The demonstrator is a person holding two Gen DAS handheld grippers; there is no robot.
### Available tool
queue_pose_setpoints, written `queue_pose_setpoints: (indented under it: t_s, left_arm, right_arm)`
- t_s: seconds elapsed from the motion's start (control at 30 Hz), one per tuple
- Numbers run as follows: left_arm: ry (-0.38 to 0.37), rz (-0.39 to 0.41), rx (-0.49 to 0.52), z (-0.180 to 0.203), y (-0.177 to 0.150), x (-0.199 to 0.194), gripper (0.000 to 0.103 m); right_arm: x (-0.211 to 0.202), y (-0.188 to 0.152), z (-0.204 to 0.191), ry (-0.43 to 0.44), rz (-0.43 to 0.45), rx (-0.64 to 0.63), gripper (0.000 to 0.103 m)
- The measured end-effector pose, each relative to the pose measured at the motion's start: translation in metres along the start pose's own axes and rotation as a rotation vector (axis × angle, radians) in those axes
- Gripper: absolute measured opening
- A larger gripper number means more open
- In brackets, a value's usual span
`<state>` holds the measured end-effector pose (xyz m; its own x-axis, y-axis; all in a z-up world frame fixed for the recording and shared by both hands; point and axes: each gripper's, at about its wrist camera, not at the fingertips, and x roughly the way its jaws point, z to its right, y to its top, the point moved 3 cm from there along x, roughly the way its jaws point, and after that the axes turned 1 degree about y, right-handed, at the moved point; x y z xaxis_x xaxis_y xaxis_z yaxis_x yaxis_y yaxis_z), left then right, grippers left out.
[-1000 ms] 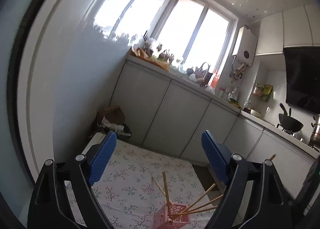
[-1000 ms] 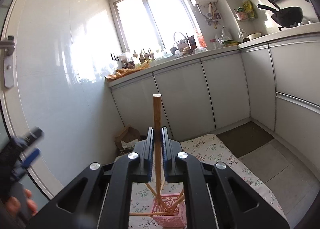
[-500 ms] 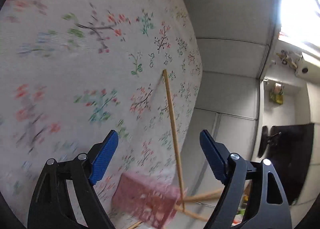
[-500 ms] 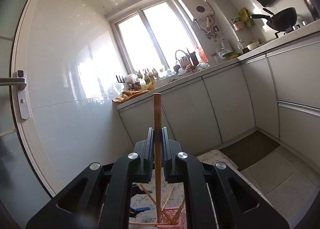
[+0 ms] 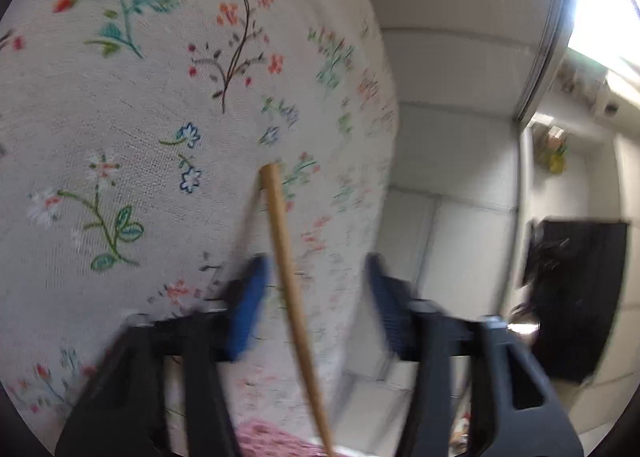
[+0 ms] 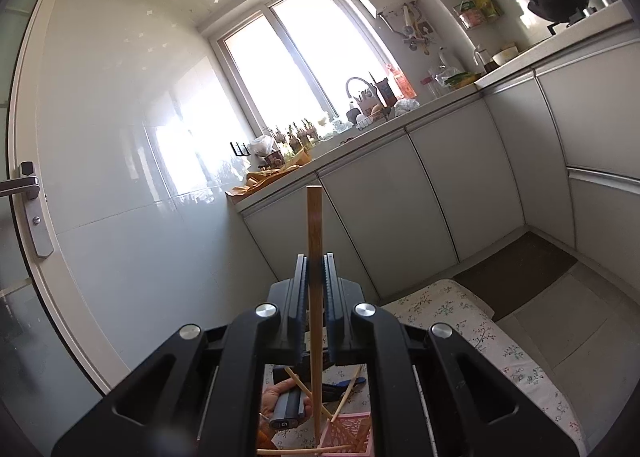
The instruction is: Organize utensils
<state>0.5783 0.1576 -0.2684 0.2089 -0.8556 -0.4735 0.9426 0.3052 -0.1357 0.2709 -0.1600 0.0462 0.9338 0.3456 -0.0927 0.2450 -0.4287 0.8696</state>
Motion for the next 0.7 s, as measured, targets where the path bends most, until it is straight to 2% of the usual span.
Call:
queue_pose_setpoints:
  t_s: [0.03, 0.1, 0.2, 0.3, 0.37, 0.4, 0.47, 0.53, 0.7]
  left_arm:
    - [0.001, 0.021, 0.039, -0.001, 0.000, -0.001, 0.010]
    - [-0.025, 0.062, 0.069, -0.007, 0.000, -0.013, 0.010]
    - [-0.057, 0.141, 0.152, 0.006, -0.006, -0.045, 0.010]
    - [-0.005, 0.288, 0.276, 0.035, -0.016, -0.102, 0.010]
    - [0.057, 0.392, 0.370, 0.061, -0.032, -0.145, 0.009]
    - [0.084, 0.461, 0.430, 0.080, -0.046, -0.171, 0.007]
    - [0.123, 0.558, 0.522, 0.110, -0.071, -0.202, 0.010]
    - [0.152, 0.639, 0.614, 0.143, -0.107, -0.227, 0.008]
    - [0.183, 0.747, 0.766, 0.200, -0.195, -0.248, 0.007]
  right_arm:
    - [0.000, 0.001, 0.001, -0.006, -0.002, -0.002, 0.008]
    - [0.000, -0.001, 0.002, -0.016, -0.012, -0.009, 0.008]
    - [-0.001, -0.002, 0.001, -0.016, -0.014, -0.008, 0.008]
    - [-0.004, 0.000, -0.005, 0.008, -0.005, 0.011, 0.008]
    - [-0.009, 0.004, -0.011, 0.025, 0.008, 0.022, 0.008]
    - [-0.012, 0.006, -0.014, 0.029, 0.014, 0.026, 0.008]
    - [-0.019, 0.011, -0.019, 0.035, 0.028, 0.033, 0.008]
    - [-0.027, 0.015, -0.022, 0.030, 0.038, 0.038, 0.008]
    - [-0.041, 0.020, -0.020, 0.017, 0.026, 0.072, 0.008]
